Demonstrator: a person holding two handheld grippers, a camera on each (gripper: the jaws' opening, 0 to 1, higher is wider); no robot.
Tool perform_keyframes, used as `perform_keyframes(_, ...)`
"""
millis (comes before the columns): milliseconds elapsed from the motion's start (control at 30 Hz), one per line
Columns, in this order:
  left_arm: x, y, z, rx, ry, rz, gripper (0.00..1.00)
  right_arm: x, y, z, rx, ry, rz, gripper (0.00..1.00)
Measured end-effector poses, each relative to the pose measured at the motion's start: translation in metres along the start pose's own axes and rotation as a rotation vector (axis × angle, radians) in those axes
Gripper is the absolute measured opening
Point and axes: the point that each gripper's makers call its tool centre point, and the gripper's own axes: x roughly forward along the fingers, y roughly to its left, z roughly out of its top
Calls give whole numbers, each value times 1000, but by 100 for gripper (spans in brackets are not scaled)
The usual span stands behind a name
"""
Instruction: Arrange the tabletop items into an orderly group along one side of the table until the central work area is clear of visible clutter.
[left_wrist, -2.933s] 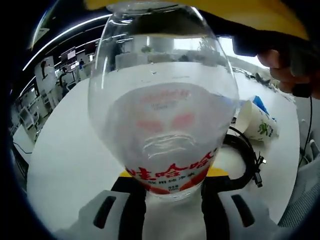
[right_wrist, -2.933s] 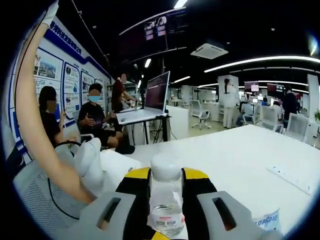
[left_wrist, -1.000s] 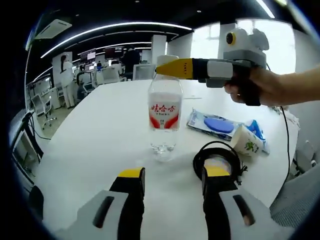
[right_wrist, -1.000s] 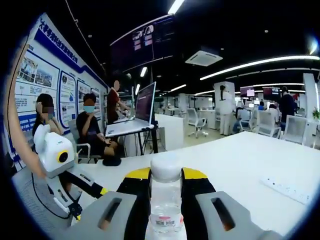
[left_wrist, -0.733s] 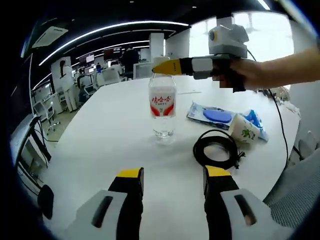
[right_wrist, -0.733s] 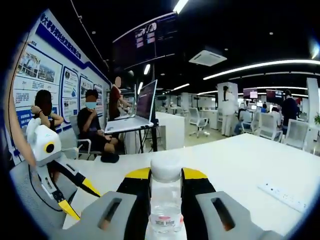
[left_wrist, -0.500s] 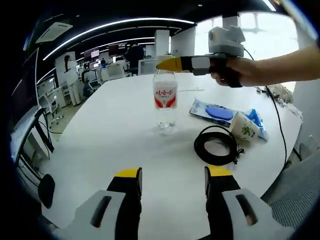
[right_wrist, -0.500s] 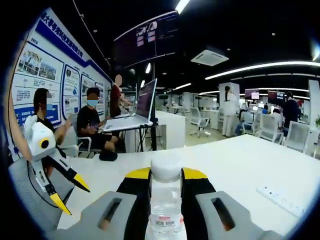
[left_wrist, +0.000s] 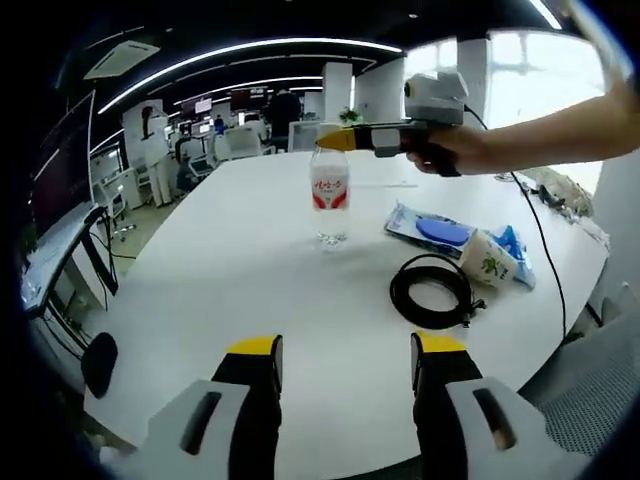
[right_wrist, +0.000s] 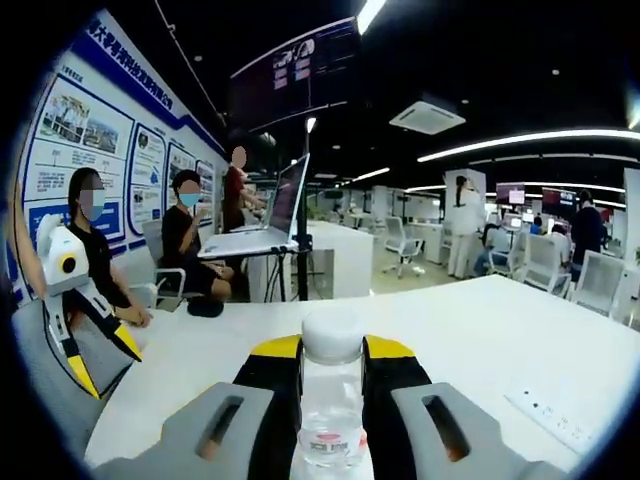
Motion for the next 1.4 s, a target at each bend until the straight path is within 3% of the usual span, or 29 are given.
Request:
perform_keyframes(333, -3, -5, 6, 14, -32, -18, 49, 17, -20, 3, 14, -30, 0, 18)
perform_keyframes(833, -6, 6, 13, -67, -81, 16, 48, 29, -40, -7, 20, -22, 15, 18)
perform_keyframes(1133, -6, 8, 16, -97, -104, 21, 47, 29, -42, -7, 49, -31, 13, 18)
perform_keyframes(1233, -6, 9, 19, -149, -133, 19, 47, 30, -41, -6, 47, -31, 20, 19)
perform_keyframes(1400, -7, 12, 18, -142, -129, 35, 47, 32, -40, -6, 56, -31, 31, 19)
